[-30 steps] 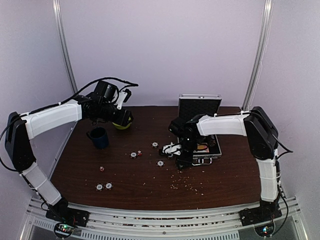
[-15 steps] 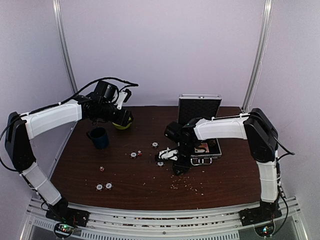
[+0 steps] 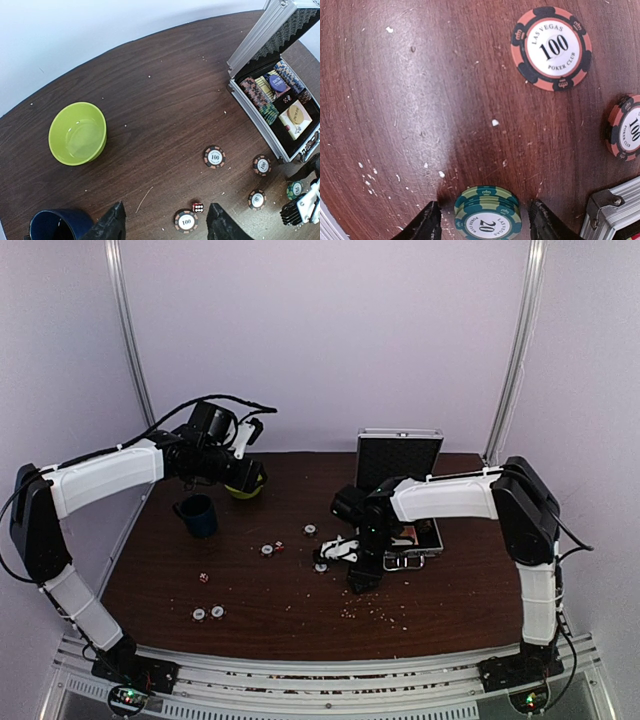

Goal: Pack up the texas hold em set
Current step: Adjust the poker chips pile at the center of the board, then pick up the pile of poker chips from the center of the board.

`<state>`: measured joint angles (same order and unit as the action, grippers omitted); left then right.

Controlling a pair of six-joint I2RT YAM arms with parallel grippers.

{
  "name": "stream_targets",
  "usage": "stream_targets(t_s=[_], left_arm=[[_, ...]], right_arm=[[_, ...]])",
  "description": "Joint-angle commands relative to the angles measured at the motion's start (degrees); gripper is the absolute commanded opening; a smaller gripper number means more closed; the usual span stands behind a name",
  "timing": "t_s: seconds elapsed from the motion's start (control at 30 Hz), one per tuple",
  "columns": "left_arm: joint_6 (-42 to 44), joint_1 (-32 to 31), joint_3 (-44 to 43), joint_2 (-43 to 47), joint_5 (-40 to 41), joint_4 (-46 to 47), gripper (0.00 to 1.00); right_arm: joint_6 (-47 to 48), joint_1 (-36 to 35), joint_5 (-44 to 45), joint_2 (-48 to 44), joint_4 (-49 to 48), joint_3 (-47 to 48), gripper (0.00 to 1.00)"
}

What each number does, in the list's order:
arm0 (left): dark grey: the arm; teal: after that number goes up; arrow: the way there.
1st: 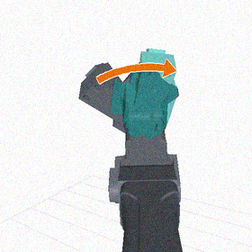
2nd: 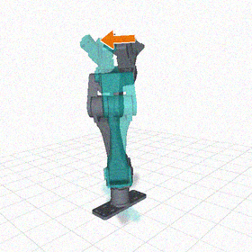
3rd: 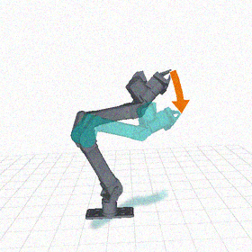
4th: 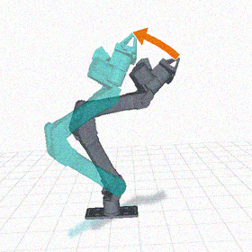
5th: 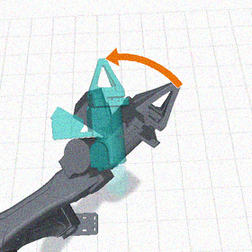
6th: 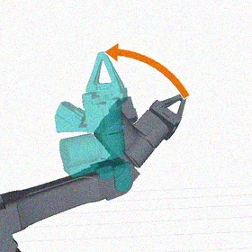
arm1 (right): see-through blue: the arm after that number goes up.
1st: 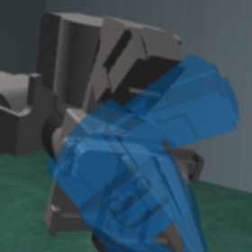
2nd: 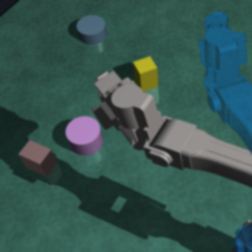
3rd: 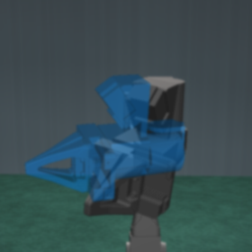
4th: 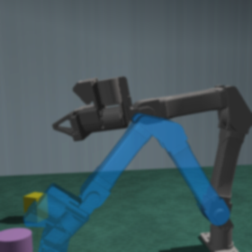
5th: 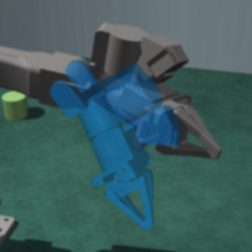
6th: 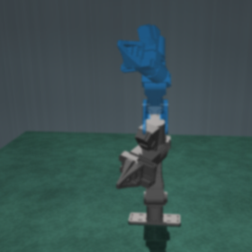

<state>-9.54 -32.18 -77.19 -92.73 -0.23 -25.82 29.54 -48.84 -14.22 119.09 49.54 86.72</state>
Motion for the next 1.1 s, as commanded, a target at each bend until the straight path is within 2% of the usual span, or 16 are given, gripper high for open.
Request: stream_targets(t_s=[0.0,0.53,0.8,1.07], left_arm=[[0.58,0.61,-0.77,-0.25,-0.78,0.67,0.56],[0.58,0.61,-0.76,-0.3,-0.73,0.69,0.56],[0.57,0.57,-0.76,-0.57,-0.83,0.68,0.56],[0.49,0.58,-0.77,-0.61,-0.99,0.68,0.56]], right_arm=[[-2.06,0.47,2.88,-0.29,1.08,-1.02,0.61],[-2.62,1.38,-0.36,3.85,4.48,-0.03,0.52],[-3.07,-1.33,-1.66,3.93,2.73,-1.78,0.54],[-4.3,-2.18,2.68,3.88,1.08,-3.59,0.55]])
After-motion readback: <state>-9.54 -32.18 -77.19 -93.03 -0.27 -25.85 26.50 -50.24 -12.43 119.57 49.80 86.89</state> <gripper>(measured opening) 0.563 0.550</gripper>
